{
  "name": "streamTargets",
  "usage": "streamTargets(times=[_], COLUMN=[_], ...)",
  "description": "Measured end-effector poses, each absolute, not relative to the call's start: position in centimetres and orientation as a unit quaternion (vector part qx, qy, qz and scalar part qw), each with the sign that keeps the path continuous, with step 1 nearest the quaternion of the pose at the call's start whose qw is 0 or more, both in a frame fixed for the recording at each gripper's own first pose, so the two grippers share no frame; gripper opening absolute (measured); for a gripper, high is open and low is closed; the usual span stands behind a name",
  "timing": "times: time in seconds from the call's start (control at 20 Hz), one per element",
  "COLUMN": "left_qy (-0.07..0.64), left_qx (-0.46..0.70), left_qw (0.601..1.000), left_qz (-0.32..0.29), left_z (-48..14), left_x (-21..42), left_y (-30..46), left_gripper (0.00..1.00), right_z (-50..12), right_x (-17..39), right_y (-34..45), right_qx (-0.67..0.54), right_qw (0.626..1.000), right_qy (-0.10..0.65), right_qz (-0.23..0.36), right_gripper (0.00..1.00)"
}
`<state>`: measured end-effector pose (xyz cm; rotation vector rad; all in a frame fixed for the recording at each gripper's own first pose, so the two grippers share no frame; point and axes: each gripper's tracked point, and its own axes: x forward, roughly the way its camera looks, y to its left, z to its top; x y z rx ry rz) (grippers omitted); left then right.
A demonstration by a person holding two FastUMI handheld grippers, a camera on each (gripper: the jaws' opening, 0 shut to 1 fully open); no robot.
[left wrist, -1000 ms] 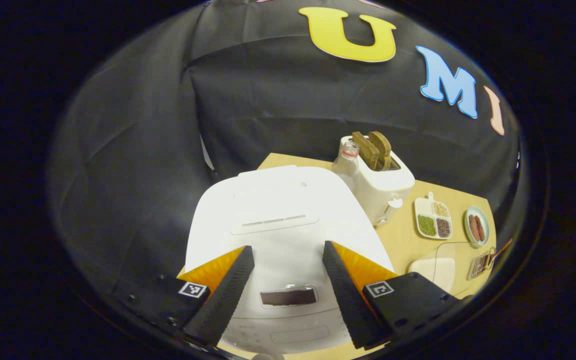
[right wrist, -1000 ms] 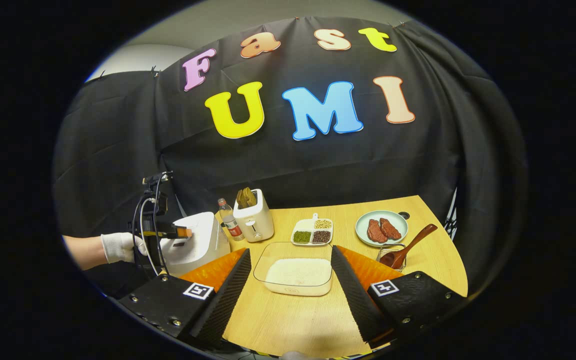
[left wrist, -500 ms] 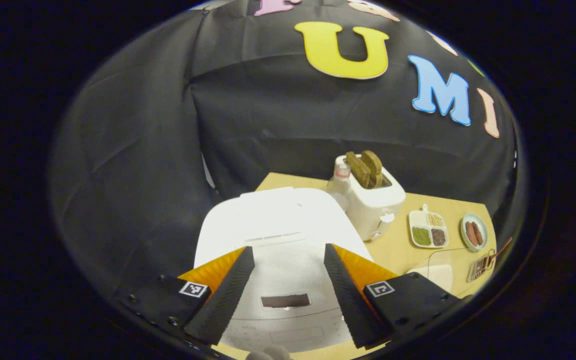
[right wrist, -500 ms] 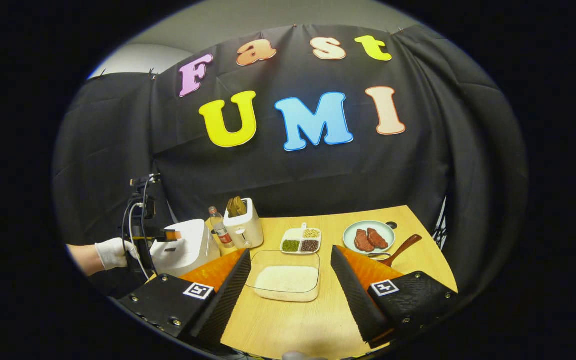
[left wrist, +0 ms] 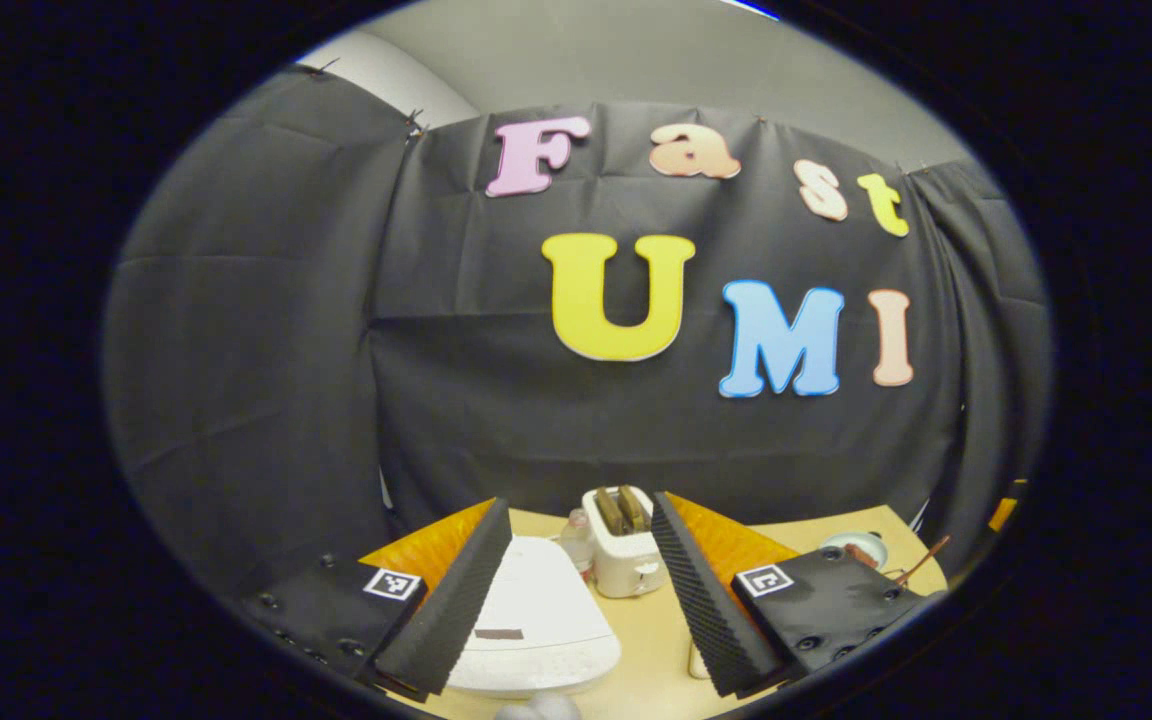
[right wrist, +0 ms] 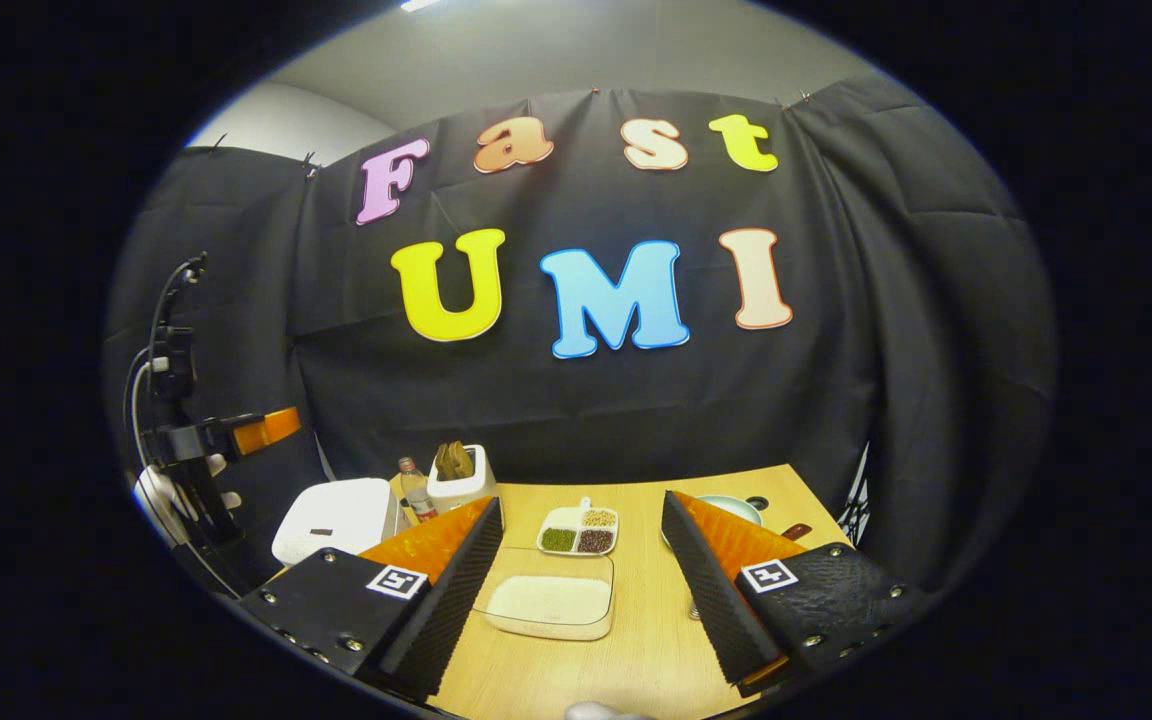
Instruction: Close the left gripper, press the button to open the rice cooker; take a wooden spoon from the chopstick holder with the right hand, scoop a spoonful of rice and pour it into the rice cooker, then put the wooden spoon back into the chopstick holder.
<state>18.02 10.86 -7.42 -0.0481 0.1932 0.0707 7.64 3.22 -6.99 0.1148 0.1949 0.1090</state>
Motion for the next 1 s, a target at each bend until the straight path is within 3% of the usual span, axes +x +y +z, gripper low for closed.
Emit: streamTargets(times=[0.2,0.5,1.0], left_qy=[0.06,0.064,0.064], left_qx=[-0.027,-0.042,-0.029], left_qw=[0.998,0.997,0.997], left_qz=[0.013,0.002,-0.006], left_z=[-4.0,-4.9,-4.6], left_x=[13.7,8.3,7.8], left_y=[7.8,5.1,3.7], left_gripper=[1.0,1.0,1.0], right_z=[-5.7,-4.2,-3.1], right_x=[7.8,7.8,7.7], right_y=[2.6,1.8,1.0], right_qx=[0.062,0.061,0.053], right_qw=[0.994,0.996,0.998], right_qy=[0.077,0.055,0.04], right_qz=[0.041,0.03,0.018], right_gripper=[0.98,0.98,0.98])
